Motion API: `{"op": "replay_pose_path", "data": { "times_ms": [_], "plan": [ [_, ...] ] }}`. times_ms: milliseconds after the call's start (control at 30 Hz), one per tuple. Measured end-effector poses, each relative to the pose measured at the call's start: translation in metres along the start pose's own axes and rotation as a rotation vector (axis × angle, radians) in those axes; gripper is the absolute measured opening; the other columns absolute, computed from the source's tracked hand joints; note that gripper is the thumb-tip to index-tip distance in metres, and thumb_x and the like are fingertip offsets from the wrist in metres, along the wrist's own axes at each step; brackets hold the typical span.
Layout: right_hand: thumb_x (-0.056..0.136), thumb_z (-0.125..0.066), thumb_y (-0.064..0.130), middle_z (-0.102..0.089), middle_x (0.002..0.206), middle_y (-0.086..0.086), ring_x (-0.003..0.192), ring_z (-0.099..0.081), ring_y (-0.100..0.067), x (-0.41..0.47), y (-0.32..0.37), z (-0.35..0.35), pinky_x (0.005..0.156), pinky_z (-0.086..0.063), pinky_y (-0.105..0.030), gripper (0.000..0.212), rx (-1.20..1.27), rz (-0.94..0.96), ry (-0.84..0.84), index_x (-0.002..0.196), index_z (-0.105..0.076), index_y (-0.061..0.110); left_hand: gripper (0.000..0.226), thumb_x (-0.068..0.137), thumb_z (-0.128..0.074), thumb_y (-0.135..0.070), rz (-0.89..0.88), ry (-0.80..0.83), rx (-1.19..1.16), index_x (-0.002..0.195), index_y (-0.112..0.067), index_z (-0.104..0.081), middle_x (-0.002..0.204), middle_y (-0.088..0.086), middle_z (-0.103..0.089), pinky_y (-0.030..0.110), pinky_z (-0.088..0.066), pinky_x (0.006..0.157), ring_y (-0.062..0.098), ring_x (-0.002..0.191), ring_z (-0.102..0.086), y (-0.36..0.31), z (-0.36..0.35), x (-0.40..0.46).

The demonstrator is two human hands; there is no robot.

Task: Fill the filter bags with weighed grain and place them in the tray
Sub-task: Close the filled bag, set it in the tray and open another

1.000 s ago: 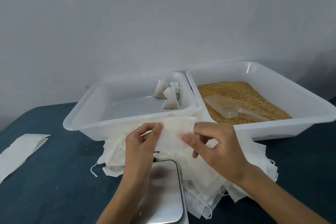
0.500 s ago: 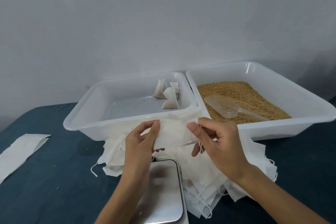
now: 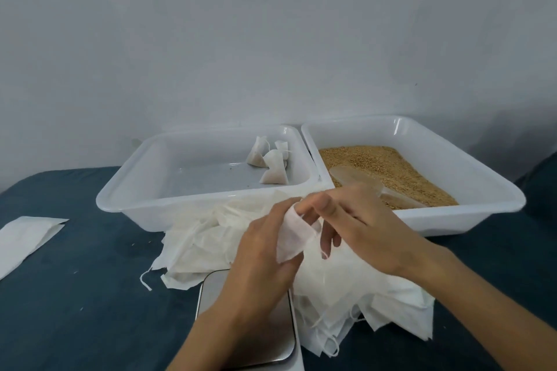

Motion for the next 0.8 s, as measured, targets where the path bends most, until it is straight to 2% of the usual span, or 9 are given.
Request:
{"op": "replay_pose_path", "data": {
  "times_ms": [67,133,233,333,467,533,633,700,800],
  "plan": [
    [0.096,-0.033,0.073,-0.060,0.063,0.012,0.052,-0.055,-0.010,0.007,0.005,0.018,0.054,-0.040,-0.021,0.067,-0.113,0.051,-0.104,0.070,-0.062,0.018,0.046,0.085,-0.069,-0.021,0.044,-0.098,-0.103,0.123,-0.043,-0.058,0.109,-0.023,-0.071,0.009,-0.047,0.082,0.001,0.104,-0.066,0.002,0.010,0.000],
    [0.097,-0.037,0.070,-0.035,0.045,0.011,0.042,-0.032,-0.008,0.013,-0.007,0.051,0.048,-0.029,-0.018,0.069,-0.262,0.021,-0.310,0.053,-0.035,0.017,0.037,0.087,-0.074,-0.022,0.103,-0.129,-0.136,0.119,-0.035,-0.062,0.100,-0.017,-0.072,0.013,-0.049,0.076,0.006,0.095,-0.067,0.008,0.017,-0.002],
    [0.100,-0.043,0.062,-0.021,0.038,0.010,0.035,-0.021,-0.009,0.013,-0.042,0.095,0.042,-0.025,-0.019,0.074,-0.337,-0.090,-0.569,0.045,-0.024,0.016,0.033,0.088,-0.079,-0.016,0.166,-0.092,-0.167,0.115,-0.027,-0.064,0.098,-0.011,-0.072,0.026,-0.054,0.080,0.011,0.092,-0.067,0.020,0.020,-0.006],
    [0.098,-0.041,0.067,-0.020,0.036,0.012,0.032,-0.021,-0.008,0.015,-0.080,0.115,0.040,-0.025,-0.017,0.073,-0.300,-0.150,-0.603,0.045,-0.024,0.020,0.034,0.083,-0.078,-0.027,0.203,-0.069,-0.195,0.115,-0.027,-0.065,0.106,-0.014,-0.072,0.029,-0.054,0.087,0.010,0.098,-0.068,0.029,0.021,-0.011],
    [0.091,-0.045,0.072,-0.038,0.044,0.012,0.040,-0.037,-0.007,0.022,-0.125,0.137,0.052,-0.042,-0.024,0.066,-0.581,-0.354,-0.432,0.054,-0.041,0.017,0.039,0.086,-0.082,-0.014,0.210,-0.047,-0.236,0.113,-0.038,-0.065,0.105,-0.012,-0.074,0.027,-0.055,0.088,0.010,0.099,-0.069,0.040,0.022,-0.016],
    [0.081,-0.057,0.075,-0.065,0.070,0.005,0.064,-0.061,-0.012,0.023,-0.145,0.143,0.067,-0.055,-0.035,0.057,-0.896,-0.553,-0.194,0.079,-0.060,0.018,0.036,0.083,-0.082,-0.024,0.207,-0.048,-0.282,0.113,-0.036,-0.066,0.104,-0.008,-0.075,0.031,-0.057,0.089,0.012,0.096,-0.071,0.042,0.023,-0.019],
    [0.078,-0.071,0.070,-0.073,0.105,-0.008,0.086,-0.068,-0.022,0.022,-0.167,0.141,0.079,-0.056,-0.038,0.061,-0.996,-0.734,0.143,0.098,-0.067,0.012,0.046,0.075,-0.080,-0.043,0.235,-0.025,-0.381,0.117,-0.032,-0.066,0.103,-0.003,-0.075,0.033,-0.059,0.085,0.015,0.095,-0.072,0.043,0.020,-0.023],
    [0.084,-0.074,0.057,-0.074,0.095,-0.010,0.079,-0.065,-0.021,0.023,-0.169,0.137,0.075,-0.055,-0.033,0.052,-0.873,-0.761,0.233,0.093,-0.071,0.006,0.050,0.073,-0.082,-0.043,0.265,-0.020,-0.418,0.119,-0.034,-0.066,0.099,-0.002,-0.074,0.030,-0.056,0.084,0.015,0.093,-0.071,0.045,0.018,-0.023],
    [0.085,-0.078,0.042,-0.064,0.077,-0.004,0.073,-0.056,-0.019,0.021,-0.167,0.129,0.063,-0.044,-0.026,0.036,-0.813,-0.756,0.307,0.078,-0.066,0.009,0.041,0.080,-0.086,-0.022,0.276,-0.027,-0.445,0.115,-0.035,-0.068,0.094,0.001,-0.073,0.034,-0.052,0.087,0.017,0.089,-0.070,0.048,0.017,-0.020]
  ]
}}
Point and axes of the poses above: each hand's wrist, its own x-axis towards the middle knuckle, its own z-axis out of the back of the hand, y = z × x, the point moved 5 cm from there along x, towards the middle knuckle
